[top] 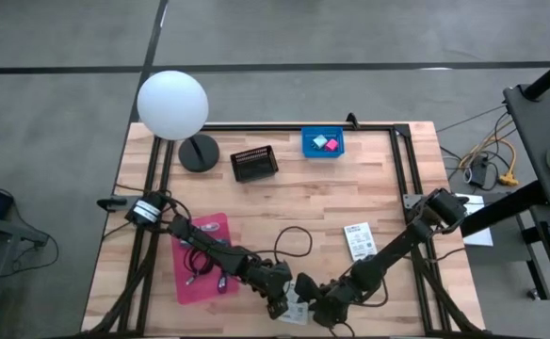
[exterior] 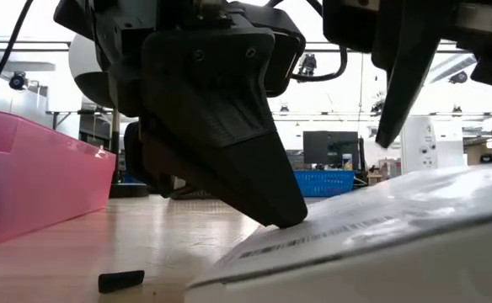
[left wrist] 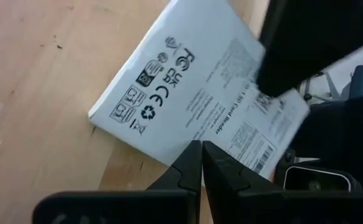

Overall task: Pick and place items into bin
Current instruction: Put the bottom card reader box into the black bin

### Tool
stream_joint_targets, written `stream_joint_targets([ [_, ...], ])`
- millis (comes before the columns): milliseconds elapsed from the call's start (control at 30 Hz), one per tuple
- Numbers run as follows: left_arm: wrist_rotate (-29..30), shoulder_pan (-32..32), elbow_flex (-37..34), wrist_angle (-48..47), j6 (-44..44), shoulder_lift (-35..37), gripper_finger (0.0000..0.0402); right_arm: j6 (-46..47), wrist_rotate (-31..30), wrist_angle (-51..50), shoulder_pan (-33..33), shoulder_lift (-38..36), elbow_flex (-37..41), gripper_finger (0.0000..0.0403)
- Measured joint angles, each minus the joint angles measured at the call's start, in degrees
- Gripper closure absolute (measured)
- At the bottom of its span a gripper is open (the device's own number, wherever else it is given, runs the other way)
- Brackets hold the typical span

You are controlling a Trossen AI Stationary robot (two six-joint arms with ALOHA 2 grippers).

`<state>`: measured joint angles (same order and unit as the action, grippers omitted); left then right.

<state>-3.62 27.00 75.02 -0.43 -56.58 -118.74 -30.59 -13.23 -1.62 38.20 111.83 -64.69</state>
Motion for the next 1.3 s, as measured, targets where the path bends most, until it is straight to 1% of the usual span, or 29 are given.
stream_joint_targets([
  [233, -0.07, 0.02, -0.02, -0.01, 0.02, -0.04, 0.0402, 0.21, -0.11, 0.08, -0.02, -0.43, -0.36, 0.02],
  [367, -0.07, 0.02, -0.03, 0.0, 0.02, -0.07, 0.0402, -0.55, -1.82, 0.13, 0.0, -0.55, -0.36, 0.02],
  [567, -0.04, 0.02, -0.04, -0.02, 0.0, -0.09, 0.0402, -1.12, -2.83, 0.42, 0.0, -0.72, -0.36, 0.02],
  [1000, -0.46, 0.02, -0.04, 0.55, 0.0, -0.13, 0.0402, -1.89, -3.21, 0.45, 0.0, -1.09, -2.24, 0.02],
  [1133, -0.5, 0.02, -0.04, 1.01, 0.0, -0.17, 0.0402, -4.06, -3.2, 0.3, 0.0, -1.09, -2.24, 0.02],
  [1300, -0.53, 0.0, -0.04, 1.22, -0.01, -0.2, 0.0402, -11.49, -3.19, 0.3, 0.0, -1.12, -2.24, 0.02],
])
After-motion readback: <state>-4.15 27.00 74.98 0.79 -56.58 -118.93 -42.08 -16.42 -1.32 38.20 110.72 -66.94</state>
